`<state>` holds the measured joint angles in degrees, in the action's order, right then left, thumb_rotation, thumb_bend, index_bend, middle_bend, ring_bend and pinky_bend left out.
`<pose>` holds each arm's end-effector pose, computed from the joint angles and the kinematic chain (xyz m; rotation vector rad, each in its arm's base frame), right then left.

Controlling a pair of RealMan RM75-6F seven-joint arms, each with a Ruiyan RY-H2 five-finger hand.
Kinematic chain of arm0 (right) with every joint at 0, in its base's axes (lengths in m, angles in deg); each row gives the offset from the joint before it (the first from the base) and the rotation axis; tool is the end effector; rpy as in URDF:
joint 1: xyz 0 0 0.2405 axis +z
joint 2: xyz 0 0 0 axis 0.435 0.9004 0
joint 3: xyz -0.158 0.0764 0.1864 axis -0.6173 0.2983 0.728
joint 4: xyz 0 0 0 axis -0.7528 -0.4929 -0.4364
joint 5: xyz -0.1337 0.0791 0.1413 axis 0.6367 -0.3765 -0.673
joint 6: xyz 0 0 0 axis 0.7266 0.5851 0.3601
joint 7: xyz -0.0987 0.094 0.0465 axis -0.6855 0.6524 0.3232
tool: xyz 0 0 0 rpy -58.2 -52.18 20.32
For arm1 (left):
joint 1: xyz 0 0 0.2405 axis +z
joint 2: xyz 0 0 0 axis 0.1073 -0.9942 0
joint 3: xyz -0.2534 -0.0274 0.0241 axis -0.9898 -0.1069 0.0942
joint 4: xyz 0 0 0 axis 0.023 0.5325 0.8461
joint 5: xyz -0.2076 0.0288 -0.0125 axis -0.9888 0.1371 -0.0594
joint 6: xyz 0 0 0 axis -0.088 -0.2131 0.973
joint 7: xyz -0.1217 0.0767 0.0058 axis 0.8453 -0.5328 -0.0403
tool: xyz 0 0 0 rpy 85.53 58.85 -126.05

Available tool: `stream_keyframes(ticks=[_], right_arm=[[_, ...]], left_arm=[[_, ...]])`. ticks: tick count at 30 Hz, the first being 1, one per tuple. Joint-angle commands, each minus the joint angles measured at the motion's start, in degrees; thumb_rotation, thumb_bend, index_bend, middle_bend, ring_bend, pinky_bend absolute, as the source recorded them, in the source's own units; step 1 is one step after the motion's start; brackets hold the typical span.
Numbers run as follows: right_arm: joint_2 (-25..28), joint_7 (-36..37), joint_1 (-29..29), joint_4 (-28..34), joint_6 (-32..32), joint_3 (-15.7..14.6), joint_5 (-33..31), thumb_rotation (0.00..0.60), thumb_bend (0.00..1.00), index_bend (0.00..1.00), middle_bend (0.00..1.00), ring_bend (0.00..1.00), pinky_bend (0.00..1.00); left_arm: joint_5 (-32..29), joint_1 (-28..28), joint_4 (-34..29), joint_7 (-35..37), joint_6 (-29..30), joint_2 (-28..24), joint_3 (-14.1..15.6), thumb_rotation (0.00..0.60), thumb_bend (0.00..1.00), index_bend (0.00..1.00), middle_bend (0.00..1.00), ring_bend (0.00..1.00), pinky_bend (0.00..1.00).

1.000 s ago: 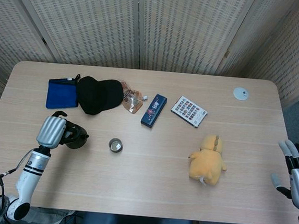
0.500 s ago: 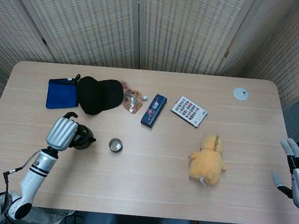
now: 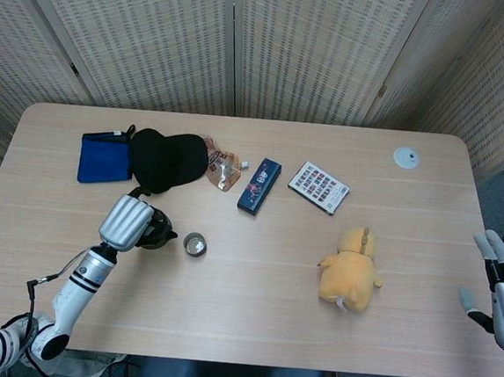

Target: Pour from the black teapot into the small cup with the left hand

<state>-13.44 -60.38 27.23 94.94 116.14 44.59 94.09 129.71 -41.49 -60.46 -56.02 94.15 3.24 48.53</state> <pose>-0.2902 -0.1688 0.2020 1.3261 -0.7838 0.9046 -0.1724 0.3358 0.0273 -1.7658 -0.6453 -1.1417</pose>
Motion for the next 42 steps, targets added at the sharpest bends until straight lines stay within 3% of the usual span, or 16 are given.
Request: stream_keyframes(ticks=[1, 20, 42], right_arm=[[-0.03, 0.00, -0.10, -0.04, 0.04, -0.03, -0.12, 0.600, 0.29, 0.00, 0.04, 0.00, 0.01], [0.02, 0.15, -0.49, -0.14, 0.39, 0.00, -0.37, 0.600, 0.29, 0.00, 0.04, 0.00, 0.01], [-0.12, 0.89, -0.69, -0.80, 0.44, 0.13, -0.63, 0.600, 0.29, 0.00, 0.04, 0.00, 0.01]], left_arm=[[-1.14, -0.31, 1.14, -1.94, 0.03, 1.31, -0.54, 0.506, 0.40, 1.00, 1.00, 0.95, 0.30], [1.78, -2.62, 8.67, -5.87, 1.39, 7.06, 1.13, 0.507, 0.40, 1.00, 1.00, 0.95, 0.30], [9.87, -4.85, 17.21, -10.50, 5.75, 11.27, 4.77, 0.527, 0.40, 1.00, 1.00, 0.95, 0.30]])
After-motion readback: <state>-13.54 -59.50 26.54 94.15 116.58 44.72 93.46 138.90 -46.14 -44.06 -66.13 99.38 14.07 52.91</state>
